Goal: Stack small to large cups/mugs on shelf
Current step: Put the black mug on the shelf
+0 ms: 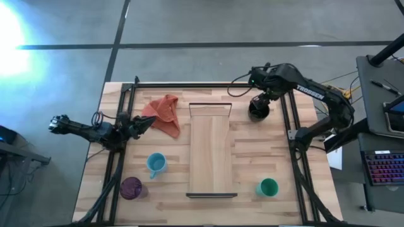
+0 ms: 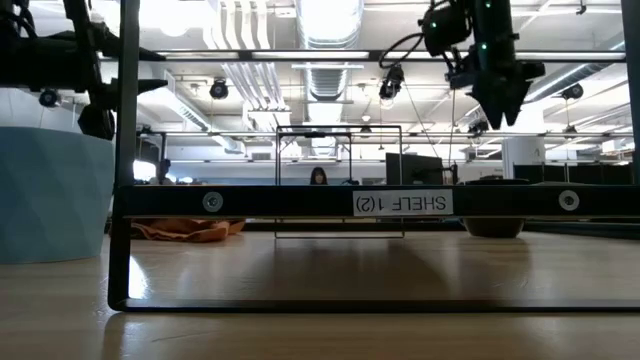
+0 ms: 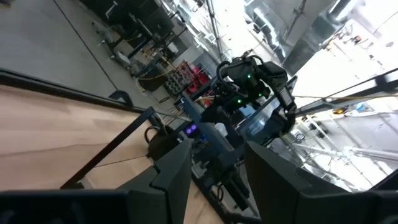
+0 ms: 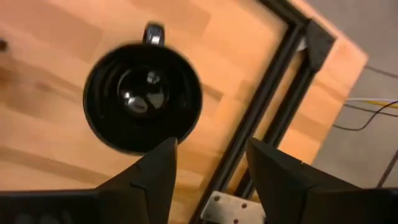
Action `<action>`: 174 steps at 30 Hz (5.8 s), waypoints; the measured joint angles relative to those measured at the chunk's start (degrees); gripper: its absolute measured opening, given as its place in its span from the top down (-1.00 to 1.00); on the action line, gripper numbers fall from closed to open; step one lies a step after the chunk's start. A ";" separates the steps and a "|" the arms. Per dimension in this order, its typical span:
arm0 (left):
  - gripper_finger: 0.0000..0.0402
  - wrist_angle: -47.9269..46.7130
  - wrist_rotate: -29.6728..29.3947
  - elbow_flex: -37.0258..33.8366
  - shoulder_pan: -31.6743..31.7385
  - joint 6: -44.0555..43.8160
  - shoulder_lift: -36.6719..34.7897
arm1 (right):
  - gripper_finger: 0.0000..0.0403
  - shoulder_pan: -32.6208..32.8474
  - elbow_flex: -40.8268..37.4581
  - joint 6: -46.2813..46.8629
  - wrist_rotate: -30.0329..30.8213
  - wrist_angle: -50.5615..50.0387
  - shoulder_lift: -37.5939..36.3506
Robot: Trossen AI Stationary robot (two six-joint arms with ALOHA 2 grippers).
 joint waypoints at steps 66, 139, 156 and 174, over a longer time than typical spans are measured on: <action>0.33 -0.83 -5.00 0.09 0.00 0.09 -0.04 | 0.90 -10.08 -31.80 6.28 -20.09 21.08 -12.52; 0.33 -3.41 -3.88 0.28 0.00 -4.46 7.13 | 0.42 17.52 42.14 -30.79 -10.80 6.91 44.98; 0.33 -3.36 -3.93 0.24 -0.02 -4.44 7.45 | 0.29 17.53 42.07 -27.52 -7.78 7.53 41.31; 0.33 -3.34 -3.86 0.20 -0.02 -4.46 7.37 | 0.29 17.36 33.23 -28.91 -10.14 15.46 39.79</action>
